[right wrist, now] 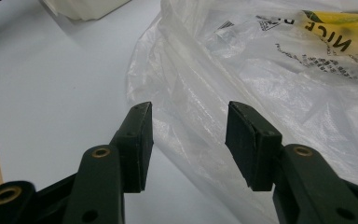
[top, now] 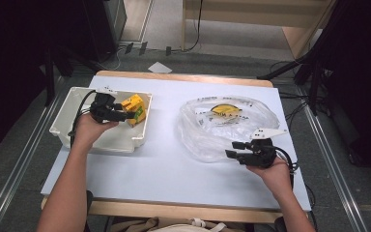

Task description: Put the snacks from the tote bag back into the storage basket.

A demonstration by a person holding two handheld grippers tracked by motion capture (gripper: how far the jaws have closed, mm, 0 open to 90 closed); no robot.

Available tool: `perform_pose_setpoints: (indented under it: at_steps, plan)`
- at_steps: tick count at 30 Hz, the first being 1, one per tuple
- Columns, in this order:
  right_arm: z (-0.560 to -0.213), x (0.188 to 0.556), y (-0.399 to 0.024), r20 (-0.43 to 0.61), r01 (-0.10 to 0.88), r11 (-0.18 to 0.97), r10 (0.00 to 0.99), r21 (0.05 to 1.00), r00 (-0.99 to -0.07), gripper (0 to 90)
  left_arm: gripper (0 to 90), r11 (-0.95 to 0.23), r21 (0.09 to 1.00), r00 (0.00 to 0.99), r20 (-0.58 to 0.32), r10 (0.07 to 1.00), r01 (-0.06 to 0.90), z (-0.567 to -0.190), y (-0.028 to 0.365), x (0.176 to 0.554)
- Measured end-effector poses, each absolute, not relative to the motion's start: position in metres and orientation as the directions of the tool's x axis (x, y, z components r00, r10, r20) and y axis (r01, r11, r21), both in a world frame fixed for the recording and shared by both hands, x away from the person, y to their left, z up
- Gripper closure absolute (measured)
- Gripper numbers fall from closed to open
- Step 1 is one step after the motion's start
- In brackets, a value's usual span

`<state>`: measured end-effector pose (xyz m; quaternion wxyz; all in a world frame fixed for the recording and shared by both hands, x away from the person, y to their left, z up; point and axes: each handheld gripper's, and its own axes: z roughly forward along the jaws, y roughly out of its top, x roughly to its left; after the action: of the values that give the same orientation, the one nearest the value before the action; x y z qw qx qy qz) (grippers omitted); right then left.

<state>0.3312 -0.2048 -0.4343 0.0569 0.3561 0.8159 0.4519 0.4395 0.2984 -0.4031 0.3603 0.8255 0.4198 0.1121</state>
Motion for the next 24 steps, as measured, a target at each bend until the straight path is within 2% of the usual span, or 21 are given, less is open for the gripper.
perform_pose_setpoints:
  at_steps: [6, 13, 19, 24]
  plan:
    - [-0.434, 0.331, -0.205, 0.230, 0.530, 0.337, 0.632, 0.778, -0.740, 52.6, 41.7, -0.394, 0.677, 0.625, -0.126, 0.771, 0.622, -0.400, 0.304, 0.434]
    - [-0.434, 0.331, -0.205, 0.230, 0.529, 0.335, 0.632, 0.780, -0.740, 52.6, 51.5, -0.388, 0.679, 0.624, -0.132, 0.770, 0.623, -0.397, 0.312, 0.426]
    - [-0.434, 0.331, -0.205, 0.229, 0.528, 0.337, 0.632, 0.779, -0.740, 52.6, 69.7, -0.379, 0.695, 0.631, -0.139, 0.763, 0.611, -0.395, 0.318, 0.418]
    - [-0.434, 0.331, -0.204, 0.228, 0.528, 0.339, 0.631, 0.778, -0.741, 52.9, 88.8, -0.355, 0.724, 0.639, -0.153, 0.754, 0.592, -0.391, 0.320, 0.415]
